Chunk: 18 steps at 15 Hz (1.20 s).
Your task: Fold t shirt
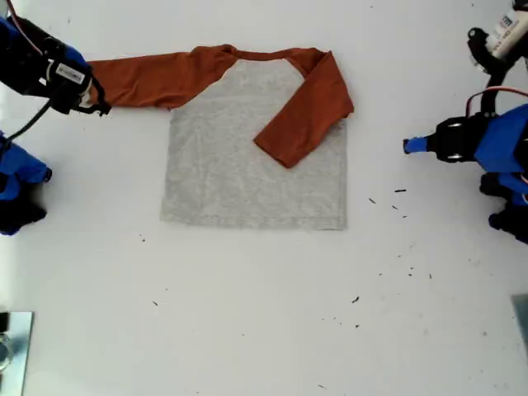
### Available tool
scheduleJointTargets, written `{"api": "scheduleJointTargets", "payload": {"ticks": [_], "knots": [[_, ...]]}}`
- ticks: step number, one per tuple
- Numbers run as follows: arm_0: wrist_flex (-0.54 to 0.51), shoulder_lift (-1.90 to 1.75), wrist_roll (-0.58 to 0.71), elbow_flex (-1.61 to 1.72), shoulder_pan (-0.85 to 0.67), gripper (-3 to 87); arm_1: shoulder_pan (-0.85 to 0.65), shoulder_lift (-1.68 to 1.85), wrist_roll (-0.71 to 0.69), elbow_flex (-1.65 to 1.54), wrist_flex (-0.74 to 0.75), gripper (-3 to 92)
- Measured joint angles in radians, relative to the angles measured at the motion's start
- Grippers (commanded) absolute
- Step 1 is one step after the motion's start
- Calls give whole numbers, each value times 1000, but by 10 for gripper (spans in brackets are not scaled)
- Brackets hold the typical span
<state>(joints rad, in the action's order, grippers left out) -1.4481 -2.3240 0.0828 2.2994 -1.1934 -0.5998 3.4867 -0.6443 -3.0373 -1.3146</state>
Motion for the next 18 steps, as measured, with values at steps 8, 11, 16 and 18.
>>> {"api": "scheduleJointTargets", "payload": {"ticks": [8, 11, 16, 18], "knots": [[517, 261, 229, 236, -244, -4, 0, 0, 0, 0, 0, 35], [549, 163, 245, 239, -213, -3, 0, 0, 0, 0, 0, 35], [350, -146, 97, -6, 149, -3, 0, 0, 0, 0, 0, 35], [362, -66, 29, -132, 360, -3, 0, 0, 0, 0, 0, 35]]}}
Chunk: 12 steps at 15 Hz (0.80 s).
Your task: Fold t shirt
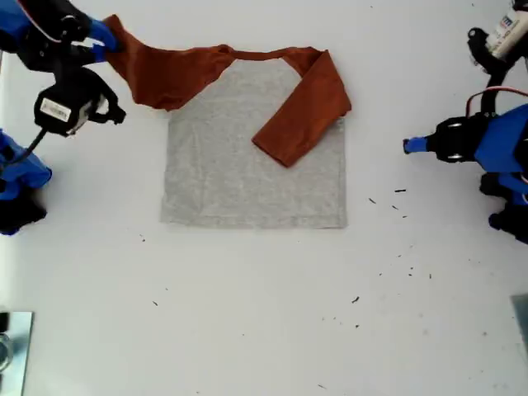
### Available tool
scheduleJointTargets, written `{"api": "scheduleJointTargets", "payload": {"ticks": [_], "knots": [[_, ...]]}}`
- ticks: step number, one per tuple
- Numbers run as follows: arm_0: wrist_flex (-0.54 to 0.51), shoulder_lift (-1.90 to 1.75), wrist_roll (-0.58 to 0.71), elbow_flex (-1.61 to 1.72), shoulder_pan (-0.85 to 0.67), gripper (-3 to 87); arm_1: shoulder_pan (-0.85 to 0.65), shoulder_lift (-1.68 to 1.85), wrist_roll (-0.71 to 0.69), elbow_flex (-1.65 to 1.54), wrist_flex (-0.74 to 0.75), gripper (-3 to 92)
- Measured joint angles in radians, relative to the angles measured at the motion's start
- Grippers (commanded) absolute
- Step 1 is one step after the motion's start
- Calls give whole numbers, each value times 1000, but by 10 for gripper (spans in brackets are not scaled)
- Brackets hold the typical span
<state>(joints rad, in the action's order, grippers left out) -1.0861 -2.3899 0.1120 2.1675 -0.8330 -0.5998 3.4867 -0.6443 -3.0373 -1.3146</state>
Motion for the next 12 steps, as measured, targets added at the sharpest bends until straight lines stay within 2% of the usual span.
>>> {"api": "scheduleJointTargets", "payload": {"ticks": [1, 2, 3, 4, 5, 6, 8, 10, 12], "knots": [[26, 87, 2, -78, 101, 142, 0, 0, 5, 0, 0, 35], [80, 213, 57, -196, 202, 463, 0, 0, 5, 0, 0, 35], [127, 351, 137, -345, 307, 430, 0, 0, 8, 0, 0, 35], [141, 491, 241, -517, 400, 236, 0, 0, 12, 0, 0, 35], [143, 586, 321, -666, 465, 118, 0, 0, 14, 0, 0, 35], [138, 600, 342, -707, 476, 117, 0, 0, 14, 0, 0, 35], [138, 495, 345, -572, 440, 91, 0, 0, 14, 0, 0, 35], [167, 239, 344, -256, 380, 5, 0, 0, 14, 0, 0, 35], [176, -61, 281, 135, 301, -3, 0, 0, 14, 0, 0, 35]]}}
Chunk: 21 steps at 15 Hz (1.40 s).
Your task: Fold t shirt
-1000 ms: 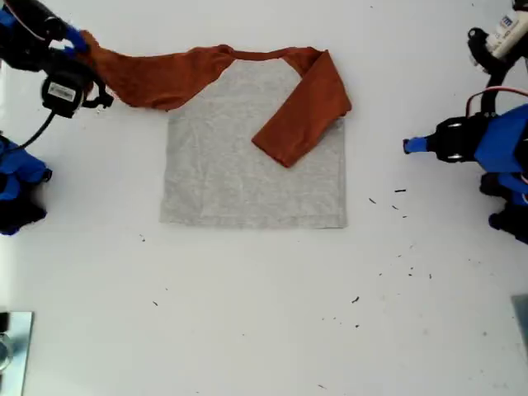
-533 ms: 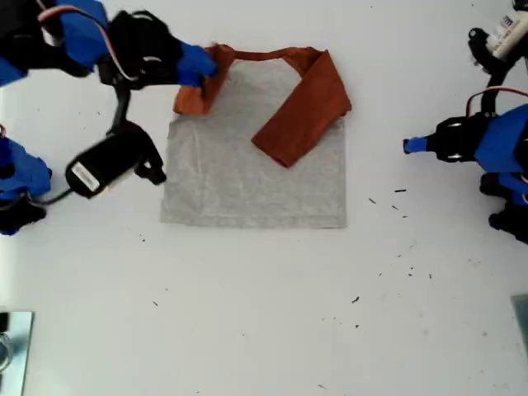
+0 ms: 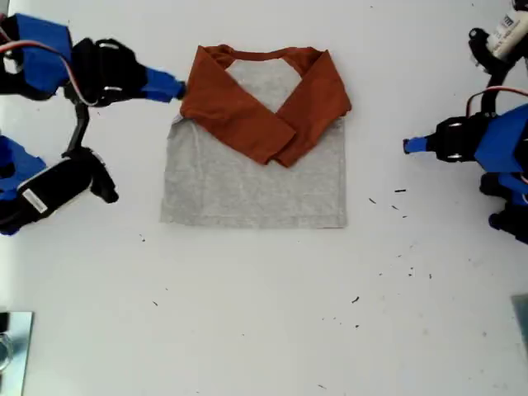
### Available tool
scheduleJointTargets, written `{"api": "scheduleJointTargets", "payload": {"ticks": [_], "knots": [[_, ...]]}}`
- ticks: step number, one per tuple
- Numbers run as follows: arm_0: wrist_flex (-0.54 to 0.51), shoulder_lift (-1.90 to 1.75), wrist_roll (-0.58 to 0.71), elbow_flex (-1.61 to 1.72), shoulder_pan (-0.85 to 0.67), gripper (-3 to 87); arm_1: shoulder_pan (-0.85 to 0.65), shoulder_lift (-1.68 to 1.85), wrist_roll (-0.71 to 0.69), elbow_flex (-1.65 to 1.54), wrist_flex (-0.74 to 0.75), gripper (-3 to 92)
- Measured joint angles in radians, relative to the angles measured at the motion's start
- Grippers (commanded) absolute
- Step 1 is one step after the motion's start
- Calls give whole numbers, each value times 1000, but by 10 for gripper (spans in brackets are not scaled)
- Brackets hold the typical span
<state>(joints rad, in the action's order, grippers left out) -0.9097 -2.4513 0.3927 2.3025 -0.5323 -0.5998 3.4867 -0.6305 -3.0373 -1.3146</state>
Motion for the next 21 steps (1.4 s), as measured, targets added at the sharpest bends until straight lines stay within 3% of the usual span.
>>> {"api": "scheduleJointTargets", "payload": {"ticks": [3, 4, 6, 7, 8, 9, 12, 17, 21], "knots": [[-15, -549, -81, 591, -52, -3, 2, 0, 9, -2, 0, 35], [-51, -733, -98, 712, -63, -3, 2, 0, 18, -2, 0, 34], [-63, -733, -196, 729, 14, -3, 48, -20, 60, 2, 0, 34], [-89, -591, -225, 643, 32, -3, 67, -71, 80, 55, -2, 43], [-160, -443, -238, 492, 87, 18, 67, -202, 86, 156, -11, 204], [-233, -281, -238, 311, 133, 141, 106, -370, 86, 308, -25, 284], [-339, 103, -207, -132, 249, 225, 230, -928, 98, 788, -29, 335], [-218, 367, -201, -78, 287, 238, 388, -1408, 210, 936, 109, 318], [-118, 399, -206, 34, 301, 239, 442, -1755, 219, 1108, 196, 321]]}}
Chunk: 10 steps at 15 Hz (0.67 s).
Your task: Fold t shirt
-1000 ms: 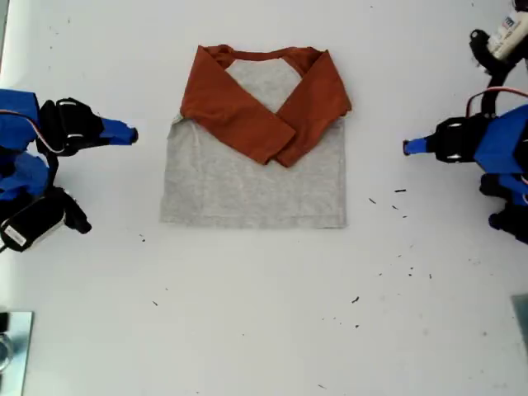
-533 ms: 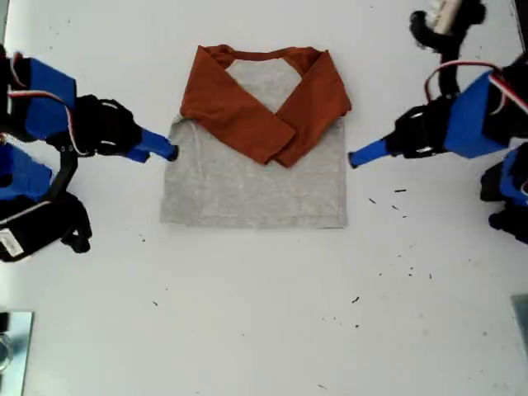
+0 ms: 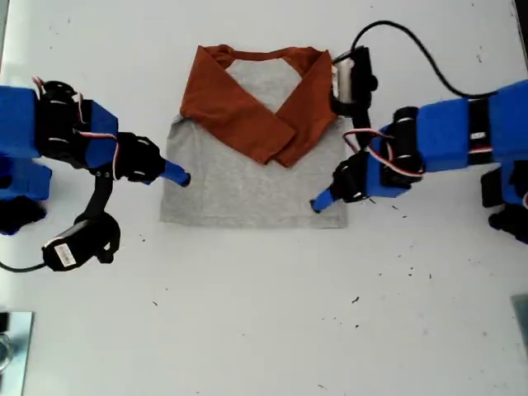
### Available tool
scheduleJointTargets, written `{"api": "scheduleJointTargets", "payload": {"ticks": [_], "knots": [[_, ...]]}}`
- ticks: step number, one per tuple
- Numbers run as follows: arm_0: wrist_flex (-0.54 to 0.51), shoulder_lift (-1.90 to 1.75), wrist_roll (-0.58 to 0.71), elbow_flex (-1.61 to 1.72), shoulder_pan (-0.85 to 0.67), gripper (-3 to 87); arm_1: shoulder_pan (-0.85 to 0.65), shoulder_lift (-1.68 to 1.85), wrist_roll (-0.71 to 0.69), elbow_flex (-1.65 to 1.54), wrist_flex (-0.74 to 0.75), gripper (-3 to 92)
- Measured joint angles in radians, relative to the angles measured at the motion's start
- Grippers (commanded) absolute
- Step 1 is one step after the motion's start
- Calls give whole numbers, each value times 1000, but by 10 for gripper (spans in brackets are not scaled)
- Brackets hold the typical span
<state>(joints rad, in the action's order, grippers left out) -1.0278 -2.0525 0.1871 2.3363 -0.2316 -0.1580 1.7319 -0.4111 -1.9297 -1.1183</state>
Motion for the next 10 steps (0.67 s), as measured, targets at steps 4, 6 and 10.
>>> {"api": "scheduleJointTargets", "payload": {"ticks": [4, 6, 10], "knots": [[109, 75, -67, 12, 118, 224, 6, -98, 9, 46, 41, 285], [184, 218, -69, -6, 112, 47, 6, -120, 17, 46, 46, 174], [215, 341, -57, -117, 106, -3, 17, -141, 41, 69, 91, 33]]}}
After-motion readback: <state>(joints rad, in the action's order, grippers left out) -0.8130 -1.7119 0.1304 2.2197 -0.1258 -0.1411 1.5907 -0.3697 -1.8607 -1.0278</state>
